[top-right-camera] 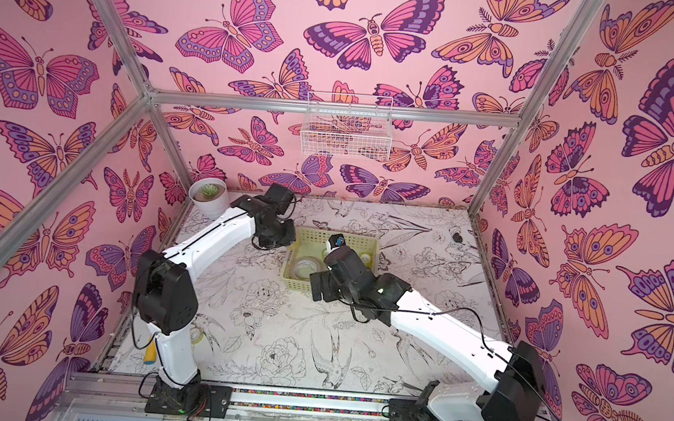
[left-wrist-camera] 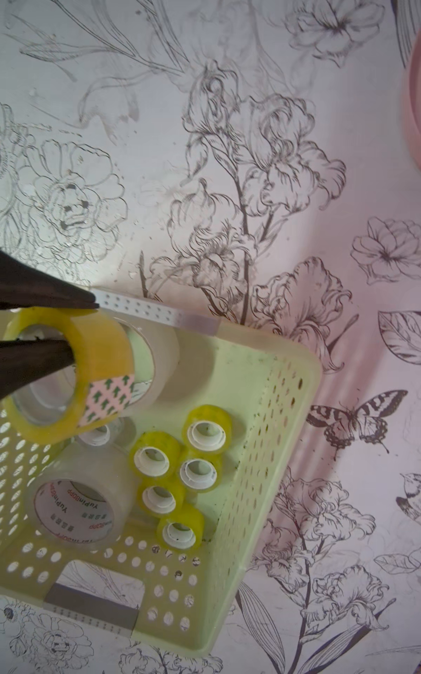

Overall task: Put the transparent tape into the storage box
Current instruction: Place the tape in the storage box.

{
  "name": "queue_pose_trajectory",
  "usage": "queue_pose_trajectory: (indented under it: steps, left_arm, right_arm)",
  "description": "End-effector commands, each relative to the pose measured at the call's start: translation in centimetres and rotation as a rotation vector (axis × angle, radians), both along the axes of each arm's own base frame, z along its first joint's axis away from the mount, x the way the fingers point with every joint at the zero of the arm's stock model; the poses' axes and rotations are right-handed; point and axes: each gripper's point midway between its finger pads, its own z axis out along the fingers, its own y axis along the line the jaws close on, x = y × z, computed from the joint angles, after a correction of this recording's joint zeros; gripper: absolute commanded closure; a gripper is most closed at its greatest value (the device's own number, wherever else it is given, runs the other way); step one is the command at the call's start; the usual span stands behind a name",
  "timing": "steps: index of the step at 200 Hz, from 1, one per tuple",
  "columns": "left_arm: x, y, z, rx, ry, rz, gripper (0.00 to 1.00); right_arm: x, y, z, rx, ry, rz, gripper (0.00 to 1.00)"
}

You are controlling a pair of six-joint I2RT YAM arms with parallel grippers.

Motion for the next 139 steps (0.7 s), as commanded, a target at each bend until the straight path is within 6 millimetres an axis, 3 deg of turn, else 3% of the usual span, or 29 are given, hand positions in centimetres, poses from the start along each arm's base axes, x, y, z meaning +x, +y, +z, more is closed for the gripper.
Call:
queue_pose_trajectory:
  steps: [1, 51, 100, 139]
  left_arm:
    - [0.8, -1.1, -1.6, 0.024, 0.039, -0.087, 0.97]
    - [3.1, -3.1, -5.3, 0.034, 0.093, -0.142, 0.97]
    - [3.5, -4.8, -8.4, 0.032, 0.141, -0.171, 0.96]
    - [3.4, -4.8, -10.6, 0.055, 0.177, -0.172, 0.95]
  right_arm:
    - [0.1, -2.1, -0.1, -0.035, -0.013, -0.070, 0.01]
    - [0.0, -3.5, 0.1, -0.049, -0.024, -0.109, 0.01]
    - [0.2, -3.6, -0.1, -0.056, -0.019, -0.118, 0.01]
    - [0.3, -3.5, -0.1, -0.062, -0.017, -0.113, 0.01]
